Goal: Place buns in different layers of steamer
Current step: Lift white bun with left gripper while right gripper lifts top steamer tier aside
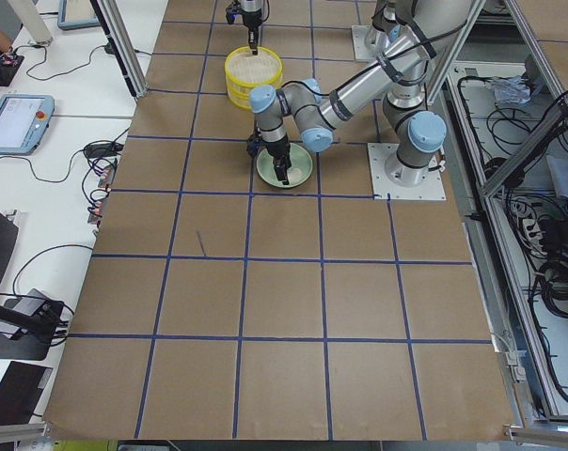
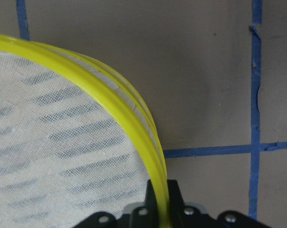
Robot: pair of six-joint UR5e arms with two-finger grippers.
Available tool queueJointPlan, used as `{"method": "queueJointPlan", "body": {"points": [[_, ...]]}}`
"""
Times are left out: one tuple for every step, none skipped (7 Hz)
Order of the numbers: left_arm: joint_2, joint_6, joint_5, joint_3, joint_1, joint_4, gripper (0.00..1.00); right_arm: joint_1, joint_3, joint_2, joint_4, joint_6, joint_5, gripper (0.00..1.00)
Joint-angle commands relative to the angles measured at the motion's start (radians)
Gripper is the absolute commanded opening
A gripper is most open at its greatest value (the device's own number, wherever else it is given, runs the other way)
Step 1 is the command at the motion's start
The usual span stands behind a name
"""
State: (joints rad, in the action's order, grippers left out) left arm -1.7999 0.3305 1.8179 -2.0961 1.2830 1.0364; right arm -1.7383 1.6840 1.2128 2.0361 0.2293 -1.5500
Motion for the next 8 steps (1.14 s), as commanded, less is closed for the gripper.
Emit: {"method": "queueJointPlan", "body": {"points": [[-0.001, -0.068, -0.005, -0.001, -0.007, 0.022, 0.29, 0.023, -0.01, 0.097, -0.09, -0.042, -0.012, 0.05], [0.001, -0.073, -0.006, 0.002, -0.007, 0.021, 0.2, 0.092, -0.006, 0.118, -0.111, -0.145, -0.016, 0.05], [0.001, -0.074, -0.006, 0.008, -0.007, 0.02, 0.15, 0.199, -0.001, 0.114, -0.105, -0.236, -0.007, 0.04], [0.007, -0.076, -0.009, 0.011, -0.007, 0.013, 0.02, 0.277, -0.001, 0.108, -0.1, -0.372, -0.008, 0.04], [0.022, -0.077, -0.009, 0.037, 0.012, -0.01, 0.0, 0.352, -0.006, 0.102, -0.099, -0.442, -0.005, 0.04], [0.054, -0.094, -0.076, 0.127, 0.056, 0.008, 0.0, 0.402, -0.007, 0.09, -0.099, -0.476, -0.012, 0.05], [0.098, -0.123, -0.153, 0.242, 0.105, 0.148, 0.0, 0.416, 0.003, 0.077, -0.102, -0.488, -0.018, 0.05], [0.091, -0.268, -0.258, 0.38, 0.154, 0.251, 0.0, 0.433, 0.003, 0.076, -0.1, -0.511, -0.039, 0.04]]}}
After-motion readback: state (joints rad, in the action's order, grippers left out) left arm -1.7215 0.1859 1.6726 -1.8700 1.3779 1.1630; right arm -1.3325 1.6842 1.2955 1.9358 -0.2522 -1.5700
